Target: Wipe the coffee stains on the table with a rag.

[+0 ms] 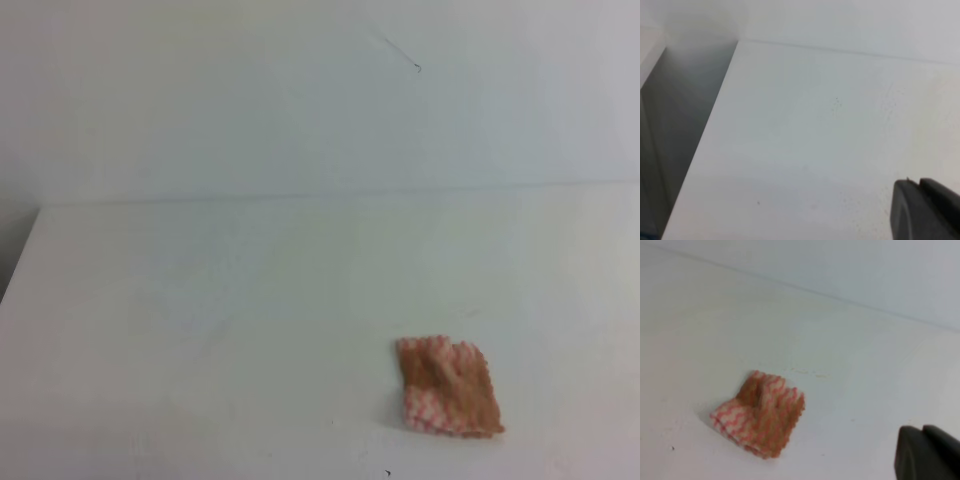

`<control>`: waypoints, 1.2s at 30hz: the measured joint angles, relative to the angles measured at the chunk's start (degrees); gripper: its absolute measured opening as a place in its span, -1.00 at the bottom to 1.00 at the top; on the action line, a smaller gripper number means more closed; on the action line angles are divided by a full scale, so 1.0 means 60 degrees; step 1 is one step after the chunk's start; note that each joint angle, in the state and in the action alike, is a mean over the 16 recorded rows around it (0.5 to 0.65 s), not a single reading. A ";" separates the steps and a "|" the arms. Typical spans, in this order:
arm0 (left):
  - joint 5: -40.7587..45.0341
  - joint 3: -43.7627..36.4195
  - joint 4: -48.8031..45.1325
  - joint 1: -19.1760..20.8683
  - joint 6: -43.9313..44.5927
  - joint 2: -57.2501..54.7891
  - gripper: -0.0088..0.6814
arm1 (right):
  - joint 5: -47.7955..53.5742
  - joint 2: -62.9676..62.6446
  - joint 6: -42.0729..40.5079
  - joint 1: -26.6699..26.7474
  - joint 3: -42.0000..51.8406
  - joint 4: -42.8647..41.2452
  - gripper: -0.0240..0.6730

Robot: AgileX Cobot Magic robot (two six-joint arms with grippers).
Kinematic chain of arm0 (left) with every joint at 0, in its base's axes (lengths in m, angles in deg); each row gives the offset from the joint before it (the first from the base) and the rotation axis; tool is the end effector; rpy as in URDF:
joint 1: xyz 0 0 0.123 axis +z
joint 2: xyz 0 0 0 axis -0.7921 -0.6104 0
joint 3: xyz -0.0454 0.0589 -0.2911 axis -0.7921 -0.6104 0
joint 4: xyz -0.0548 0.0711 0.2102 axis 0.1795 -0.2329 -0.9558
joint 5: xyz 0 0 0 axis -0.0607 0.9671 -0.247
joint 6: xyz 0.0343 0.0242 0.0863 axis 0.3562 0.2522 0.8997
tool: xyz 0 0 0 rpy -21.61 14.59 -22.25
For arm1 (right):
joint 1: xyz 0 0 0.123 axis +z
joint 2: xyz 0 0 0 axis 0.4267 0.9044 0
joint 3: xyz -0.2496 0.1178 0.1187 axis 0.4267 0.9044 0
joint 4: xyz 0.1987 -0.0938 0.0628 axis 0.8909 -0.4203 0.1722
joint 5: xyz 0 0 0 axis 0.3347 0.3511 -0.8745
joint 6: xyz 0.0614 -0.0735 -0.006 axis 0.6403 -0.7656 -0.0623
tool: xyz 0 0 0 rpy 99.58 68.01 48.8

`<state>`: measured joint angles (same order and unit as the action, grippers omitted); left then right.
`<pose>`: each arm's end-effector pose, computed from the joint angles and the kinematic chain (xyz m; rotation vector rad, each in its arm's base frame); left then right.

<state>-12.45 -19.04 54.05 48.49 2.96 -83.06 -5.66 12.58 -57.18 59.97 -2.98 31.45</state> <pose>0.0196 0.0003 0.1824 -0.1782 1.8077 -0.2103 0.0704 0.0256 0.2932 -0.4932 1.8384 0.1805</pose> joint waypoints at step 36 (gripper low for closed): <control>-0.0020 -0.0052 0.0001 0.0000 0.0000 0.0033 -0.98 | 0.0081 -0.2473 0.0026 -0.1671 0.1536 0.0149 -0.94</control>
<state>-12.57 -19.35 54.06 48.49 2.97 -82.86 -5.17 -2.26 -57.03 49.94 6.24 32.34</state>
